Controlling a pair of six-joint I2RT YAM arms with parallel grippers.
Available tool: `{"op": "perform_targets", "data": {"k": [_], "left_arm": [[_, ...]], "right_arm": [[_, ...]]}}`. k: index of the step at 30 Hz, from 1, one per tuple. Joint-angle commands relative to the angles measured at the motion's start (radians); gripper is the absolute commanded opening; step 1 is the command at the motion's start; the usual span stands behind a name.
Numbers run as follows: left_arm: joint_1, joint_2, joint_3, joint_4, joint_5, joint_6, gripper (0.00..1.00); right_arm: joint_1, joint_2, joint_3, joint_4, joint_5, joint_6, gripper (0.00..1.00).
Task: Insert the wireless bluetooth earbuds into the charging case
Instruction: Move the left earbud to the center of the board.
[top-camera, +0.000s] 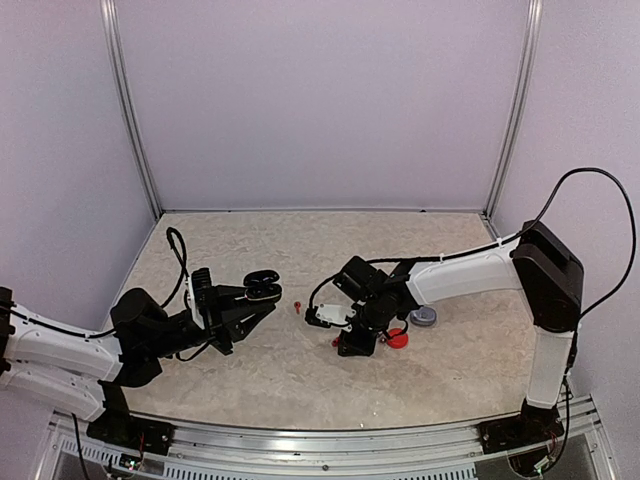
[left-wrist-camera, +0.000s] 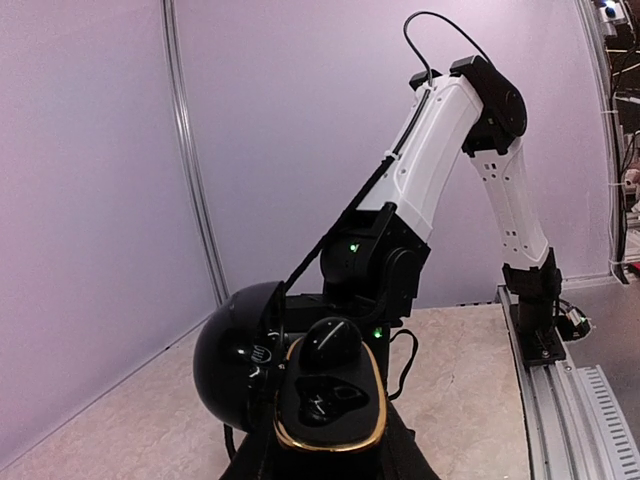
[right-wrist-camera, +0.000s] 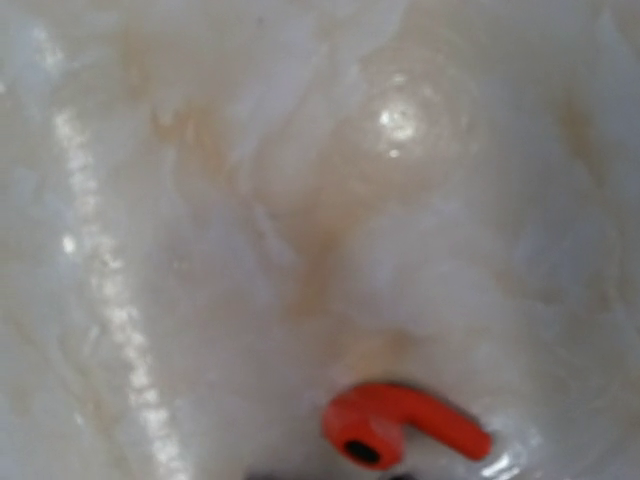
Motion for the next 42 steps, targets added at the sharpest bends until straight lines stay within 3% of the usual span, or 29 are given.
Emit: {"op": "perform_targets", "data": {"k": [1,9,16,25,29,42], "left_arm": [[0.007,-0.018,-0.006,0.007,0.017,0.001,0.00],[0.007,-0.018,-0.003,0.005,0.021,0.000,0.00],[0.007,-0.018,0.000,0.005,0.024,-0.005,0.00],[0.007,-0.006,0.003,0.018,0.032,-0.013,0.00],[0.007,0.004,0.004,0.028,0.036,-0.014,0.00],[0.009,0.010,-0.005,0.039,0.041,-0.006,0.00]], "right_arm": [[0.012,0.000,-0.026,-0.065,0.011,0.009,0.29],[0.019,-0.020,-0.018,-0.140,0.034,0.074,0.18],[0.072,-0.036,-0.030,-0.282,0.013,0.161,0.15],[0.147,-0.054,-0.077,-0.408,0.043,0.262,0.17],[0.174,-0.026,-0.039,-0.455,0.063,0.269,0.27],[0.214,0.071,0.102,-0.573,0.139,0.269,0.25]]}}
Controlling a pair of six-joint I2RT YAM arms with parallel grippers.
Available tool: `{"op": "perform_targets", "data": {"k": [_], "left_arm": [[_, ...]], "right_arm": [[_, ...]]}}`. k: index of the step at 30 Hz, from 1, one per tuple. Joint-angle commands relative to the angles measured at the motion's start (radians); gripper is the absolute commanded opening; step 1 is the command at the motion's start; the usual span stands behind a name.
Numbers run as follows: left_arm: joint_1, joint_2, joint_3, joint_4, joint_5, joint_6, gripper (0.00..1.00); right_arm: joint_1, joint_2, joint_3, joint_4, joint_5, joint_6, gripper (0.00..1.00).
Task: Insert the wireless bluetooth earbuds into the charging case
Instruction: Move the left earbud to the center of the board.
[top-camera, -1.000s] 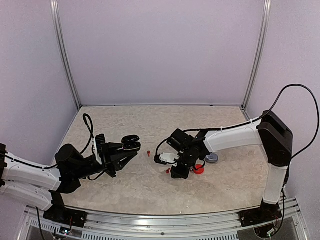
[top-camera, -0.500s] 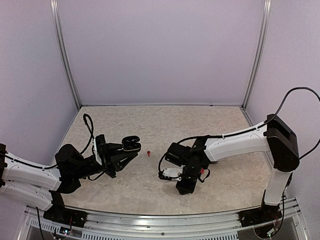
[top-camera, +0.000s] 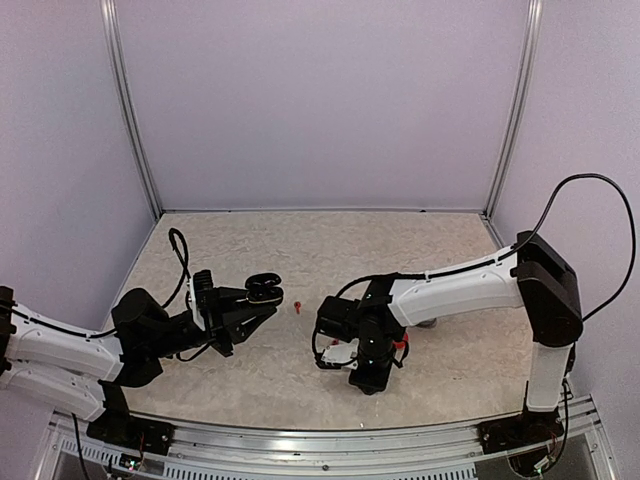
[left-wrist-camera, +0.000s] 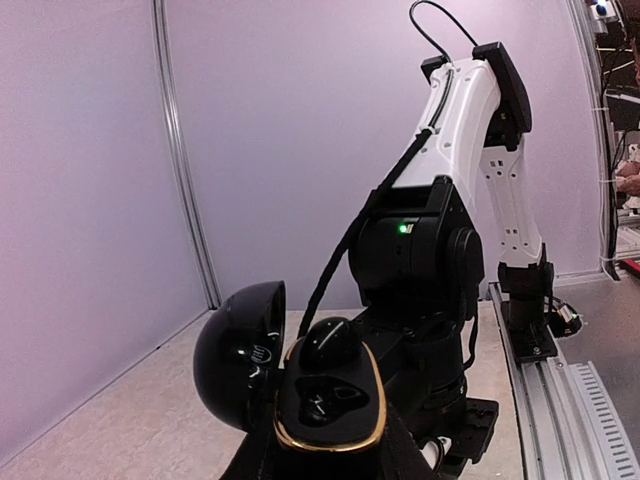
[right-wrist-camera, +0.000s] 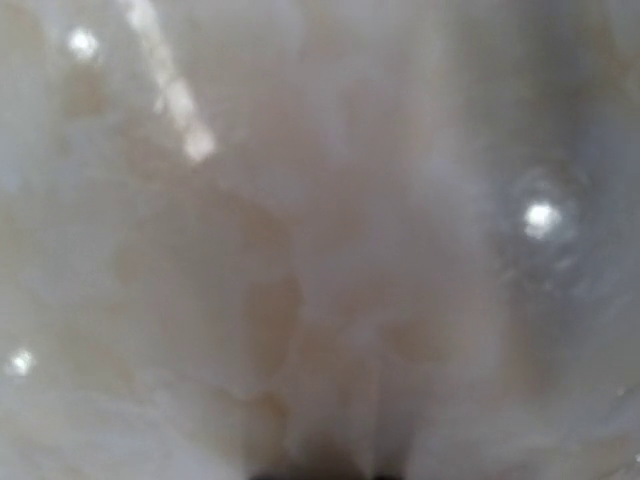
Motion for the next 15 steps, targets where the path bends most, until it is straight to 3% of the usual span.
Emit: {"op": "perform_targets", "data": {"k": [1,15], "left_arm": [[0.008,0.003,-0.006,0.040,0.015,-0.002,0.00],[0.013,0.002,-0.019,0.052,0.011,-0.008,0.00]], "right_arm": [[0.021,0.064,0.026,-0.085,0.032,0.010,0.24],[0.024,0.028,0.062,-0.063,0.058,0.007,0.13]]}}
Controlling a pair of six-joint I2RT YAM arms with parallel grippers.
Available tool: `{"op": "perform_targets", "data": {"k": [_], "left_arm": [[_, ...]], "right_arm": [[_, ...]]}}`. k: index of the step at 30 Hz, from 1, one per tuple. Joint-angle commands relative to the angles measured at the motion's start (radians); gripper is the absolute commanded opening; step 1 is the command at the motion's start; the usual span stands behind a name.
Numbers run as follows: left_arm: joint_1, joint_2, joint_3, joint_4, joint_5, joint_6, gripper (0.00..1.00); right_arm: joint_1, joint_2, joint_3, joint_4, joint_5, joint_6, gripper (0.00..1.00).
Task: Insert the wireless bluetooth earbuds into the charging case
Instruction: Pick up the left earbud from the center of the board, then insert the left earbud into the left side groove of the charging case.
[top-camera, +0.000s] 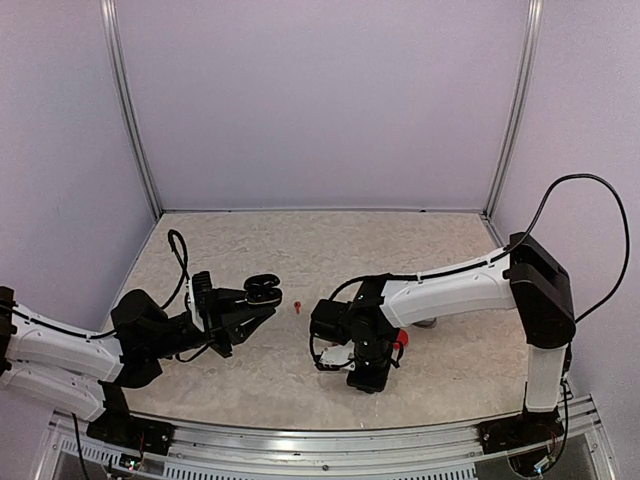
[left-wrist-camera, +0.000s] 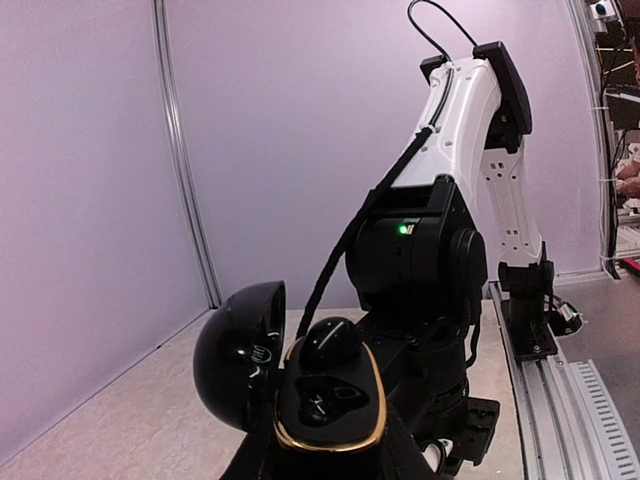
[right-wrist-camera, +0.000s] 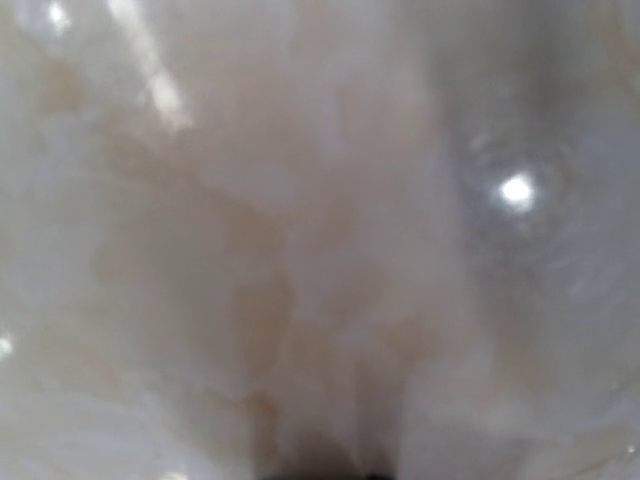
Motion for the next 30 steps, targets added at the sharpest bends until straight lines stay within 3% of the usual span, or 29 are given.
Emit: {"op": "perform_targets", "data": {"k": [1,16,23,30], "left_arm": [[0.009,0.001,-0.008,0.040,0.008,-0.010,0.00],[0.064,0.034,-0.016,0.114,0.042,-0.092,0.00],[0.079,0.061,-0.001,0.137,0.068,-0.104,0.00],[0.080,0.095,0.031,0.138,0.112,-0.137,0.00]], "right_arm": [[0.002,-0.029,0.001,0.034,0.006,0.001,0.12],[-0.057,-0.395,-0.067,0.404,0.041,-0.086,0.09],[-0.057,-0.603,-0.087,0.615,-0.100,-0.163,0.10],[-0.057,-0.692,-0.111,0.800,-0.255,-0.185,0.10]]}}
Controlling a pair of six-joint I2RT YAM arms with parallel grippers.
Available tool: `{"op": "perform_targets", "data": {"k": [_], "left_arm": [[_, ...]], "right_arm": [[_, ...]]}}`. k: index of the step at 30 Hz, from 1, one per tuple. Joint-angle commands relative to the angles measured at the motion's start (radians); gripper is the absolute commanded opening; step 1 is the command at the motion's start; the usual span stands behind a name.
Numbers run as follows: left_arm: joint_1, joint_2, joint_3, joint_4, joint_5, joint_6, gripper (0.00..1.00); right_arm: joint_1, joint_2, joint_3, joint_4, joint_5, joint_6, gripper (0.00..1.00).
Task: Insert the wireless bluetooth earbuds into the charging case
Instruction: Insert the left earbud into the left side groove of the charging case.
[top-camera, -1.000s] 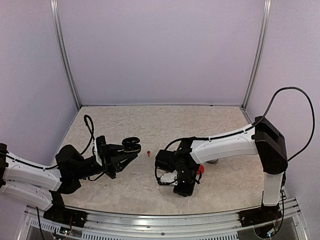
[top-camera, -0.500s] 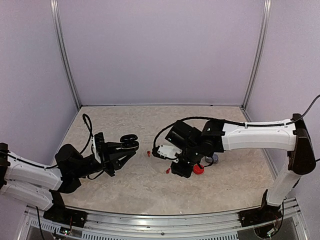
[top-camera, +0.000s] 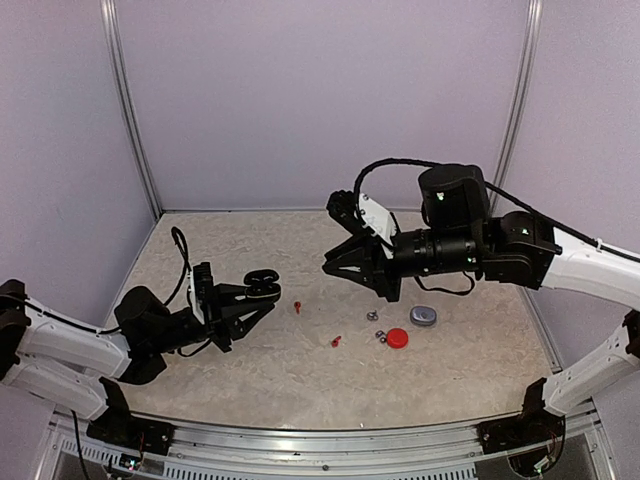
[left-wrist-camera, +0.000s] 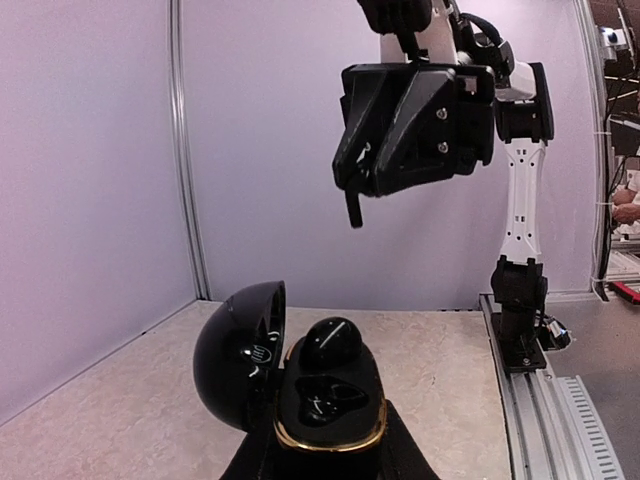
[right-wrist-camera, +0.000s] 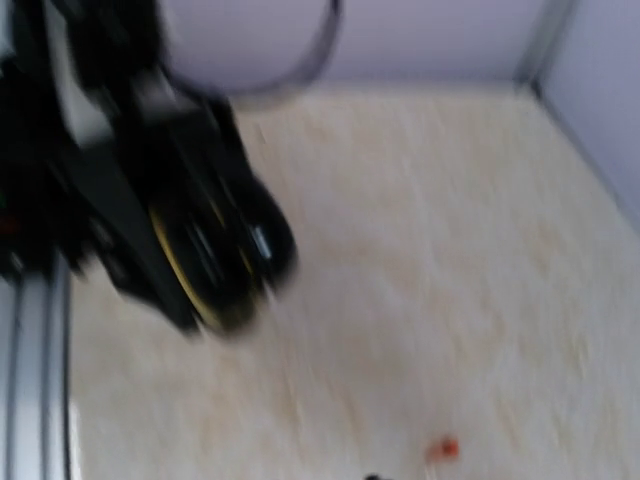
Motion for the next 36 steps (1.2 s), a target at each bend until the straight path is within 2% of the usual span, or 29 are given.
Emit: {"op": "perform_targets", "data": {"k": [1,6,21,36], "left_arm": [[0.006,0.022,0.042,0.038,0.059,-0.027,0.00],[0.005,0.048,0.063,0.051,0.115,-0.048,0.00],[-0.024,0.074,0.094,0.029,0.151,-0.055,0.00],[-0.046,0.082,0.108,0.022,0.117,-0.040,0.00]], "right_arm": [[-0.001,-0.020,-0.014,0.151,-0.141,-0.032,0.10],[0.023,0.031,0.032,0.192,-0.178,-0.036,0.09],[0.071,0.184,0.114,0.225,-0.233,-0.055,0.10],[0.077,0.227,0.111,0.281,-0.234,-0.024,0.10]]}}
